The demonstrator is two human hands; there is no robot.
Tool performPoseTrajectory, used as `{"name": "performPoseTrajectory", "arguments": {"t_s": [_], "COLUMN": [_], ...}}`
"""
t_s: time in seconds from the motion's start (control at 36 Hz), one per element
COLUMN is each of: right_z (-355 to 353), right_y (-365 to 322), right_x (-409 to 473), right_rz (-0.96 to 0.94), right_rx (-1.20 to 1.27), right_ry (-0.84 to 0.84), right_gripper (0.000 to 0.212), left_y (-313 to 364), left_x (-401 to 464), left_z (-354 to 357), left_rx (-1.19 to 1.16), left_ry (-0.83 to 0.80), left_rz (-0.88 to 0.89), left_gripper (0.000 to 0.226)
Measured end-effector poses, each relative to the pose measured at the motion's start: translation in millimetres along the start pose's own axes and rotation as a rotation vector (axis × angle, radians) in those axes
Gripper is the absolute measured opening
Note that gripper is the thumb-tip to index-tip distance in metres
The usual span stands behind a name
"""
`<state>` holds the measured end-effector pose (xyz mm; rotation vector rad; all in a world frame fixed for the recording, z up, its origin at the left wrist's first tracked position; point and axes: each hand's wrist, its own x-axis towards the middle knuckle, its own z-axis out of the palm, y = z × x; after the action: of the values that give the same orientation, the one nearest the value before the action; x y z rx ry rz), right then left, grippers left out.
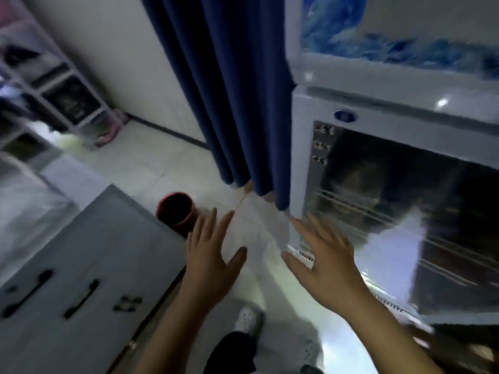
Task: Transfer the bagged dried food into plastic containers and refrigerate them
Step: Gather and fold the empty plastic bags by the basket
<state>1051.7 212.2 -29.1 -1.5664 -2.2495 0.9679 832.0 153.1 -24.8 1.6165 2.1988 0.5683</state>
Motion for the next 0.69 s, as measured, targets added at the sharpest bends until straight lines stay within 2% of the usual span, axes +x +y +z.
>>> {"name": "performPoseTrajectory", "arguments": {"t_s": [0.14,0.39,0.56,0.69], "right_z": [53,118,171,208], "right_y": [-50,-173,-240,-294], "right_x": [15,22,16,21], "right_rz": [-0.179,-0.394,-0.429,-0.454], "right_rx": [-0.07,-0.181,-0.111,-0.072], "right_ry": [-0.315,-0.483,-0.53,-0.493], "right_gripper": [0.067,0.069,0.068,0.059], "left_y": [-47,-144,-221,-294], "left_x": [-67,-147,-188,-205], "left_z": [-21,-77,-118,-150], "left_rx": [0.008,-0.027,-0.07,-0.136], "left_ry": [0.049,0.178,0.245,0.34], "left_rz": [-0.298,-0.639,-0.727,-0.705], "left_gripper": [0.071,0.079,0.079,0.078]}}
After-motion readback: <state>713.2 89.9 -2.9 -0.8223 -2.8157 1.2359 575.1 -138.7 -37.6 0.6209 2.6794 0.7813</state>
